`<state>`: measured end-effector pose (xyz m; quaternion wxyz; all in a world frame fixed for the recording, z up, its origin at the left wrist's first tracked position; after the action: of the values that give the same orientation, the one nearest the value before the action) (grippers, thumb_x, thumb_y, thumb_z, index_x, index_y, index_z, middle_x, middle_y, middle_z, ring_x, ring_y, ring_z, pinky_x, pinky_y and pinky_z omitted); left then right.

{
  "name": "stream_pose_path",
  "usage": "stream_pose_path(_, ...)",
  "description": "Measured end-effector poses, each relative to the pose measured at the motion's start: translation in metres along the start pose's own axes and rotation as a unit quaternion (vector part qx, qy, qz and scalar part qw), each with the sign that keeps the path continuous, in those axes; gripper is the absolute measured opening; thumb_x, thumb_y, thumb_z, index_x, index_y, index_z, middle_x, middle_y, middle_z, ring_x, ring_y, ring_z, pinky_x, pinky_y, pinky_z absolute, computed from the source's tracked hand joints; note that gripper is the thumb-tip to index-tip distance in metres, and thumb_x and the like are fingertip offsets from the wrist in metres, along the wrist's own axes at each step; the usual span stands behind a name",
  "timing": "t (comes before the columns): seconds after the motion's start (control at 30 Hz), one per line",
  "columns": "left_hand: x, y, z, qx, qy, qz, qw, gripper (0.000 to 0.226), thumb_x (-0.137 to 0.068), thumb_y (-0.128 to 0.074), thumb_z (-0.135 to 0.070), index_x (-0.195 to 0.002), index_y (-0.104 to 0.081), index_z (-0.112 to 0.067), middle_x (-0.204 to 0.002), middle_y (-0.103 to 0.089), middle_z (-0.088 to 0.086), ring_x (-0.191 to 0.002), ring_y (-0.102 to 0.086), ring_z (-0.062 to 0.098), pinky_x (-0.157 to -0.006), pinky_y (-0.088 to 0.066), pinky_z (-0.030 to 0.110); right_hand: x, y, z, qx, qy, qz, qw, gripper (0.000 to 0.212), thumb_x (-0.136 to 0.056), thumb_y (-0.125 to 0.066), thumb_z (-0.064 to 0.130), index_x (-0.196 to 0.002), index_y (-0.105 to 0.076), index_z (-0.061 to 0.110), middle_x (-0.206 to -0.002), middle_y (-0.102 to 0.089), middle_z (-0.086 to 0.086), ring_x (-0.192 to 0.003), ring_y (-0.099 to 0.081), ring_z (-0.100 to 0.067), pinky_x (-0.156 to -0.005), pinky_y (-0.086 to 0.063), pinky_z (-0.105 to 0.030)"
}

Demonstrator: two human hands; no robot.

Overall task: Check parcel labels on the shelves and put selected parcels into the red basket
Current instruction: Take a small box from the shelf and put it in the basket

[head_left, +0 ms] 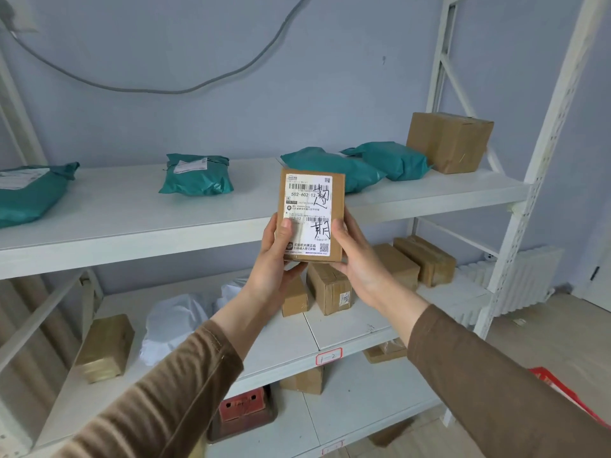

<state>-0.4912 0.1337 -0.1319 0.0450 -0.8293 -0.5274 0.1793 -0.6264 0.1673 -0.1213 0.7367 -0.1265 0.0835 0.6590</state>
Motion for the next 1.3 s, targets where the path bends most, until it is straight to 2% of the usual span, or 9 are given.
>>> stream_pose_path(0.13, 0.004, -0.015, 0.011, -0.017, 0.005, 0.014, 1.0, 0.045, -0.104, -0.045, -0.055, -0.147, -0.046, -0.044, -0.138, -0.069, -0.006, -0.13, -0.061, 0.013, -0.108, -0.043, 0.047, 0.006, 0.018, -0.005, -0.014, 0.004, -0.031, 0.999, 0.074, -0.086, -0.059, 0.057, -0.155, -0.033, 0.047, -0.138, -0.066, 0.013, -0.123, -0.065, -0.008, -0.102, -0.052, -0.04)
stream_pose_path(0.27, 0.003, -0.035, 0.025, -0.032, 0.008, 0.057, 0.998, 0.044, -0.108, -0.043, -0.046, -0.152, -0.043, -0.041, -0.14, -0.067, -0.007, -0.113, -0.068, -0.004, -0.085, -0.05, 0.025, 0.011, 0.047, -0.013, -0.033, -0.002, -0.079, 0.996, 0.068, -0.09, -0.062, 0.051, -0.153, -0.038, 0.042, -0.135, -0.069, 0.007, -0.122, -0.067, -0.014, -0.104, -0.053, -0.046)
stream_pose_path(0.37, -0.005, -0.048, 0.042, -0.035, 0.015, 0.082, 0.996, 0.054, -0.106, -0.051, -0.041, -0.158, -0.037, -0.036, -0.142, -0.067, -0.002, -0.118, -0.068, 0.004, -0.084, -0.056, 0.016, 0.017, 0.073, -0.022, -0.055, -0.009, -0.115, 0.992, 0.053, -0.099, -0.061, 0.041, -0.149, -0.044, 0.038, -0.128, -0.072, 0.008, -0.116, -0.071, -0.015, -0.1, -0.056, -0.045)
stream_pose_path(0.5, -0.017, -0.07, 0.069, -0.028, 0.033, 0.094, 0.995, 0.06, -0.105, -0.057, -0.036, -0.16, -0.036, -0.032, -0.138, -0.07, -0.002, -0.122, -0.067, 0.009, -0.108, -0.049, 0.029, 0.03, 0.111, -0.032, -0.053, -0.015, -0.174, 0.983, 0.046, -0.1, -0.06, 0.037, -0.145, -0.048, 0.033, -0.128, -0.071, 0.008, -0.107, -0.073, -0.009, -0.084, -0.062, -0.033)
stream_pose_path(0.63, -0.031, -0.094, 0.107, -0.019, 0.07, 0.13, 0.989, 0.076, -0.097, -0.068, -0.042, -0.163, -0.03, -0.032, -0.139, -0.069, -0.002, -0.136, -0.06, 0.018, -0.125, -0.03, 0.047, 0.042, 0.148, -0.052, -0.054, -0.026, -0.233, 0.971, 0.056, -0.094, -0.066, 0.044, -0.144, -0.049, 0.029, -0.133, -0.069, 0.004, -0.115, -0.071, -0.014, -0.098, -0.058, -0.043)
stream_pose_path(0.9, -0.057, -0.159, 0.193, 0.002, 0.143, 0.203, 0.969, 0.075, -0.099, -0.066, -0.037, -0.163, -0.028, -0.037, -0.136, -0.071, -0.006, -0.133, -0.062, 0.014, -0.124, -0.034, 0.043, 0.078, 0.233, -0.096, -0.033, -0.064, -0.349, 0.934, 0.047, -0.095, -0.064, 0.05, -0.136, -0.05, 0.031, -0.121, -0.076, 0.003, -0.107, -0.075, -0.016, -0.096, -0.059, -0.043)
stream_pose_path(1.07, -0.05, -0.22, 0.249, 0.004, 0.193, 0.244, 0.95, 0.069, -0.1, -0.064, -0.039, -0.161, -0.033, -0.037, -0.131, -0.074, -0.007, -0.126, -0.067, 0.011, -0.122, -0.038, 0.042, 0.122, 0.292, -0.116, -0.049, -0.084, -0.429, 0.898, 0.039, -0.099, -0.062, 0.041, -0.134, -0.053, 0.028, -0.12, -0.076, 0.002, -0.101, -0.076, -0.015, -0.087, -0.063, -0.038)
stream_pose_path(1.2, -0.037, -0.287, 0.293, 0.013, 0.222, 0.266, 0.938, 0.063, -0.102, -0.063, -0.032, -0.159, -0.038, -0.033, -0.124, -0.077, -0.008, -0.108, -0.074, 0.005, -0.092, -0.055, 0.022, 0.166, 0.354, -0.128, -0.058, -0.089, -0.477, 0.873, 0.044, -0.099, -0.063, 0.041, -0.138, -0.053, 0.024, -0.125, -0.074, -0.004, -0.111, -0.073, -0.025, -0.1, -0.057, -0.048)
stream_pose_path(1.3, -0.027, -0.343, 0.325, 0.011, 0.234, 0.29, 0.928, 0.056, -0.102, -0.063, -0.033, -0.155, -0.044, -0.031, -0.129, -0.074, -0.006, -0.112, -0.073, 0.009, -0.094, -0.056, 0.024, 0.199, 0.407, -0.135, -0.055, -0.107, -0.491, 0.863, 0.045, -0.097, -0.063, 0.047, -0.137, -0.054, 0.03, -0.121, -0.076, 0.0, -0.114, -0.072, -0.026, -0.102, -0.054, -0.047)
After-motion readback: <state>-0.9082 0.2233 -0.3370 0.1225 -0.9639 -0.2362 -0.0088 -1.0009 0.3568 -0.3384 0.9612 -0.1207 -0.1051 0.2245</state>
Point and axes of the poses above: each hand's wrist, its own x-axis away from the middle knuckle, its own y-axis out of the back of the hand, z = x × y, the point moved 8 cm from there along -x, towards the middle knuckle
